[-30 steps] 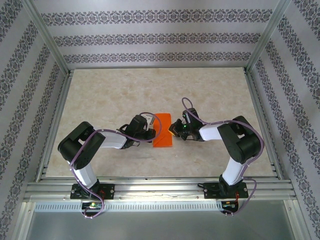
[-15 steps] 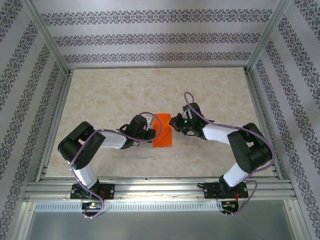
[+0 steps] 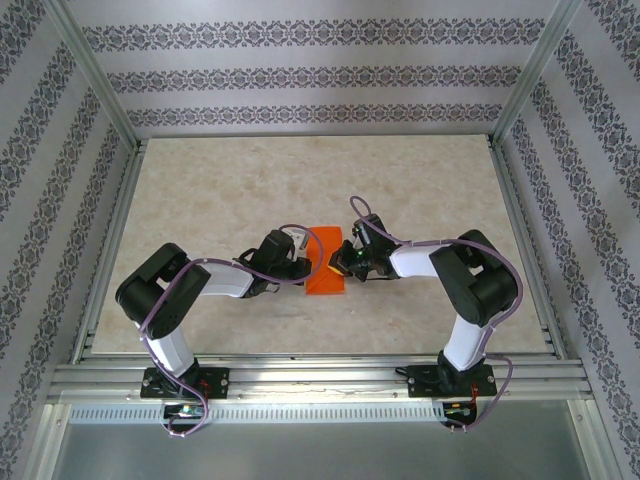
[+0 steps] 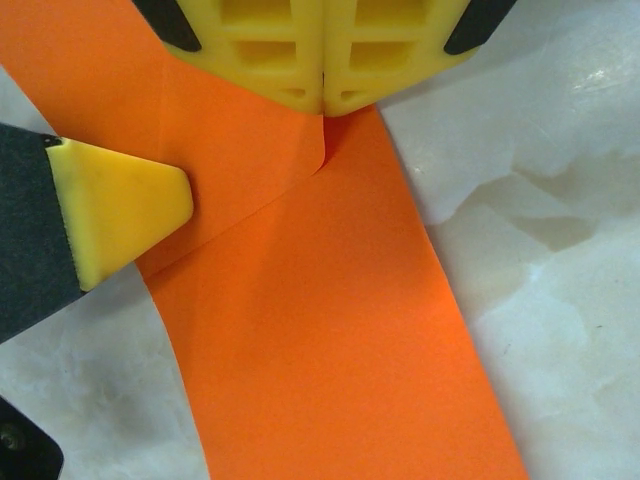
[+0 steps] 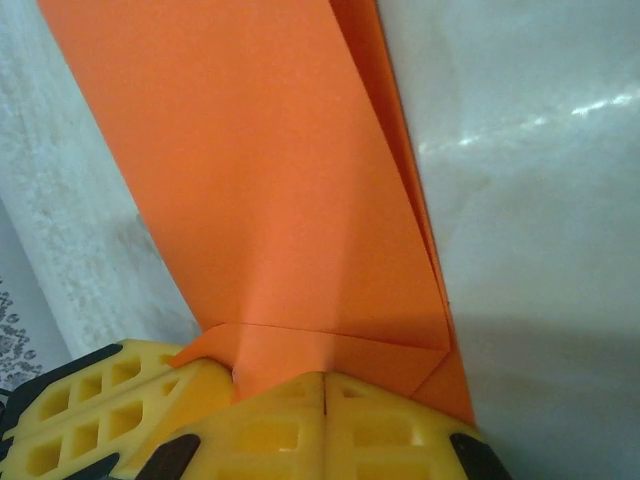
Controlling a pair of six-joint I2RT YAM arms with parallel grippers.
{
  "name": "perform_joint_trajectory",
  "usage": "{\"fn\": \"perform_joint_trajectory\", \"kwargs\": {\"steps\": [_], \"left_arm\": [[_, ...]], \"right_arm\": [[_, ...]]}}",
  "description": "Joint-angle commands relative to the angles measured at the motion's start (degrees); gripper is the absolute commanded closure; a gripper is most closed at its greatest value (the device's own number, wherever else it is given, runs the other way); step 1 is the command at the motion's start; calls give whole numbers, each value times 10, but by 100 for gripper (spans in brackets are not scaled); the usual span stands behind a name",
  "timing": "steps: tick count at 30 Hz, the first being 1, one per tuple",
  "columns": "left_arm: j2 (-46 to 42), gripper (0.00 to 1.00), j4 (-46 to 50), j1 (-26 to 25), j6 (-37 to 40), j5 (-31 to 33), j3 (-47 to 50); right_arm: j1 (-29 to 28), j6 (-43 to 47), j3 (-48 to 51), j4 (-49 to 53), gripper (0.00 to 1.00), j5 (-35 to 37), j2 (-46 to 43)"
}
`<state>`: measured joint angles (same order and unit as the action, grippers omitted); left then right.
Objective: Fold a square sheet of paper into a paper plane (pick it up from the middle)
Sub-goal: Fold the triangle a second time at the center of the table.
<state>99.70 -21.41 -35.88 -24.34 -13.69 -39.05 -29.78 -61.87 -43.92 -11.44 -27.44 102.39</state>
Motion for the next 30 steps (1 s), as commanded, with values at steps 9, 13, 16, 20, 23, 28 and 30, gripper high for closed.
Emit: {"fn": "perform_joint_trajectory", "kwargs": {"steps": [9,13,16,20,23,28,30], "left_arm": [[-53,86,70,8,-5,-3,-1],[-97,73,92,8,-25,4,-9],[-126,71,124,8,-36,10,-15],[-143,83,129,5,-72,-57,-14],[-125,91,120,-5,-104,-139,-25],[-85,99,124,-22,-139,-178,-40],[-68,100,84,-23,-160,-192,-33]], "right_arm": [[2,33,5,56,100,26,12],[4,33,3,55,100,26,11],[4,33,2,56,100,24,13],[4,32,0,53,100,24,15],[4,33,0,53,100,23,14],[4,31,2,53,100,26,8],[4,31,2,53,100,26,7]]}}
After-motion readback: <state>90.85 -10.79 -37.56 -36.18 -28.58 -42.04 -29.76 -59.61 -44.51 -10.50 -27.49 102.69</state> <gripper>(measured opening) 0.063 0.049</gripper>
